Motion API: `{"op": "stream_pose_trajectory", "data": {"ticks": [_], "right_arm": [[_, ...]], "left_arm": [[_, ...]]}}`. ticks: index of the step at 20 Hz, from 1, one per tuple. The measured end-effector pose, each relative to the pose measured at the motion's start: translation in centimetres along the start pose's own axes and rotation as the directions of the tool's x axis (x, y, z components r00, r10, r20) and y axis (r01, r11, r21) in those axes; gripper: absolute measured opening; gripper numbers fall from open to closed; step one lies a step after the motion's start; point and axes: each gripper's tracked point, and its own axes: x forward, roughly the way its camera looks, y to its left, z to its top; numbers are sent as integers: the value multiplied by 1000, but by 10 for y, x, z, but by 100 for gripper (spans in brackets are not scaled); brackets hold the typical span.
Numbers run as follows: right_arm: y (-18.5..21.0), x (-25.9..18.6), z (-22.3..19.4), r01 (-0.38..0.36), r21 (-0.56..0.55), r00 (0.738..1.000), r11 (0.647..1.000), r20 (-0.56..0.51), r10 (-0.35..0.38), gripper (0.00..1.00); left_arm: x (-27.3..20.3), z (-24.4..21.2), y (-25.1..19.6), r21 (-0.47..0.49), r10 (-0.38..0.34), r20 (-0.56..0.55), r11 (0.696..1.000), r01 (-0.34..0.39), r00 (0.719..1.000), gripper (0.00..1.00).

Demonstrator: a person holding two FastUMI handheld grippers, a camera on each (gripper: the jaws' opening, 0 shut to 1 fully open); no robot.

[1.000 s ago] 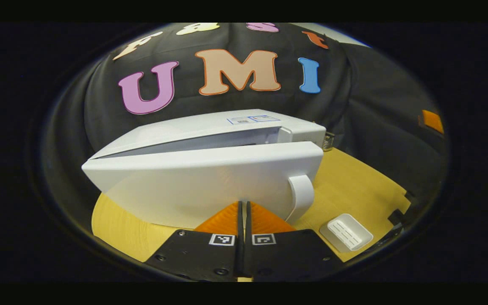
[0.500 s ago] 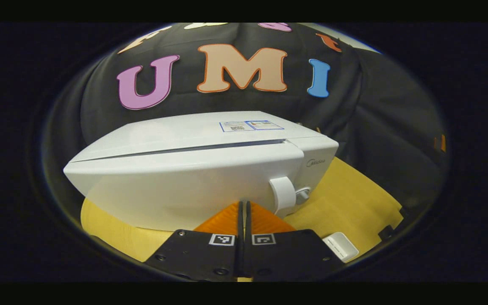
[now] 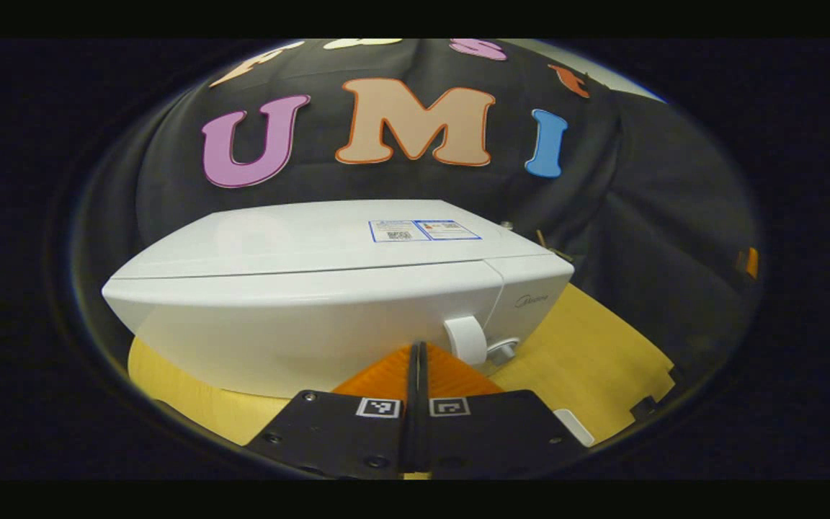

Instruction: Open the microwave oven with the left hand, put the food in, and close the microwave oven.

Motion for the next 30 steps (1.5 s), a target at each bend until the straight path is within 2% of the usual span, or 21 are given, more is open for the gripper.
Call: {"op": "stream_pose_trajectory", "data": {"ticks": [4, 5, 8, 9, 11, 14, 17, 20, 22, 25, 30], "right_arm": [[5, 1, -2, -13, -3, 1000, 1000, -11, 13, 91], [9, 2, -1, -21, -4, 1000, 1000, -15, 21, 92], [19, 7, 3, -41, -22, 999, 999, -19, 41, 91], [25, 9, 3, -50, -27, 999, 998, -21, 50, 91], [34, 12, 4, -65, -30, 998, 997, -29, 64, 91], [46, 18, 10, -72, -44, 997, 996, -16, 71, 92], [59, 21, 15, -89, -22, 996, 996, -10, 88, 92], [64, 20, 24, -94, -52, 995, 994, 9, 95, 91], [68, 17, 30, -102, -56, 994, 993, 24, 104, 91], [70, 13, 35, -107, -49, 993, 993, 36, 109, 92], [72, 8, 32, -111, -55, 993, 992, 37, 113, 91]], "left_arm": [[1, -1, 0, 35, -2, -12, 999, 3, 1000, 1], [-5, 3, 5, 52, 29, -1, 998, -29, 1000, 1], [-36, 38, 33, 154, 158, 100, 973, -173, 982, 1], [-48, 51, 35, 169, 166, 138, 967, -189, 976, 1], [-77, 75, 30, 154, 140, 206, 973, -173, 969, 1], [-129, 113, 34, 114, 153, 325, 973, -199, 933, 2], [-177, 131, 25, 63, 141, 402, 982, -181, 905, 49], [-213, 136, 29, 5, 186, 427, 978, -208, 885, 97], [-223, 137, 32, 1, 206, 442, 973, -230, 873, 96], [-234, 132, 35, 28, 225, 438, 964, -264, 870, 96], [-241, 133, 35, 15, 224, 436, 967, -256, 872, 97]]}}
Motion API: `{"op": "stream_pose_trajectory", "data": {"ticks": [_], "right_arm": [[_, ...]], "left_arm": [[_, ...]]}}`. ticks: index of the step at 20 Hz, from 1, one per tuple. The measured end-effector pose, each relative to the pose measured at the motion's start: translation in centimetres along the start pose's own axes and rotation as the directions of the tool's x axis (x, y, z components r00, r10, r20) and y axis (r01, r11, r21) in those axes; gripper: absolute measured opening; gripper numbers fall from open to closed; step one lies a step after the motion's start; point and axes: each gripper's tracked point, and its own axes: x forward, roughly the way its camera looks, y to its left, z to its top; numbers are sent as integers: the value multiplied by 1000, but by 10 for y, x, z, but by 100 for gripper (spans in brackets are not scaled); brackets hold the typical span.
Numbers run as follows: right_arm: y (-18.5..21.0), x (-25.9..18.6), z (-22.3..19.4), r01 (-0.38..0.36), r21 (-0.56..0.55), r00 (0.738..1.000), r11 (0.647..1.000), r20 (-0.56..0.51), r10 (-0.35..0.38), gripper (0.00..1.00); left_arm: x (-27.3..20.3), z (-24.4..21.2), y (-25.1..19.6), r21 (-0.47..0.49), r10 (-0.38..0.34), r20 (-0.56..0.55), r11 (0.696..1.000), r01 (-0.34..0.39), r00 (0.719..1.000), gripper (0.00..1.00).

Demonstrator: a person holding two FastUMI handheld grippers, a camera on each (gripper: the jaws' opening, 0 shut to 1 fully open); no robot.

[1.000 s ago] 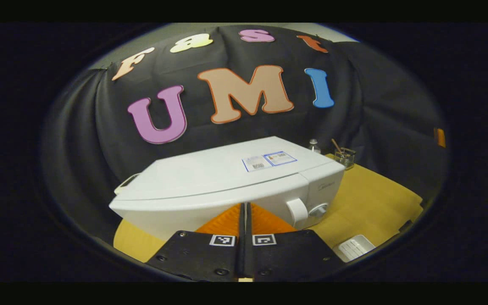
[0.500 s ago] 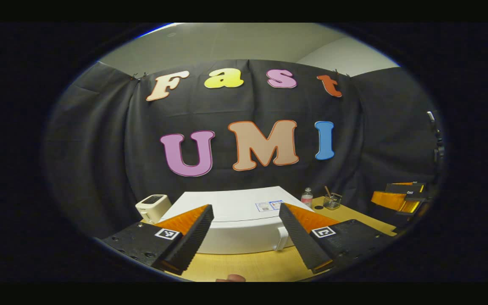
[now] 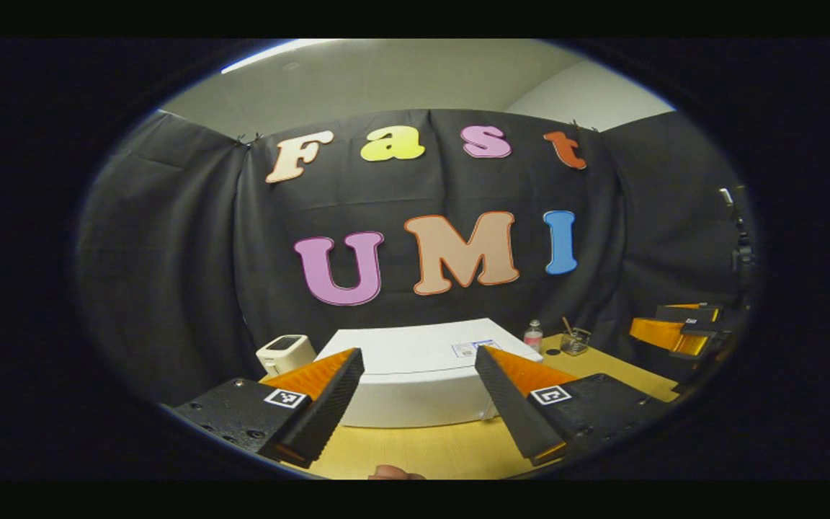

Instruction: Open the microwave oven with the left hand, put the food in, and close the microwave oven.

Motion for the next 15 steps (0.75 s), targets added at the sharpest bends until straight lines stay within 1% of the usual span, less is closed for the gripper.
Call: {"op": "stream_pose_trajectory", "data": {"ticks": [2, 10, 15], "right_arm": [[3, -2, 0, -1, -4, 1000, 1000, 2, 1, 92], [9, -3, 2, -4, -4, 1000, 1000, 6, 4, 91], [15, -2, 0, -20, -4, 1000, 1000, -1, 20, 92]], "left_arm": [[-1, 3, 1, -7, 2, 4, 1000, -2, 1000, 97], [-6, 4, 7, 21, 4, 4, 1000, -4, 1000, 97], [-6, 6, 8, 36, 5, 16, 999, -5, 1000, 97]]}}
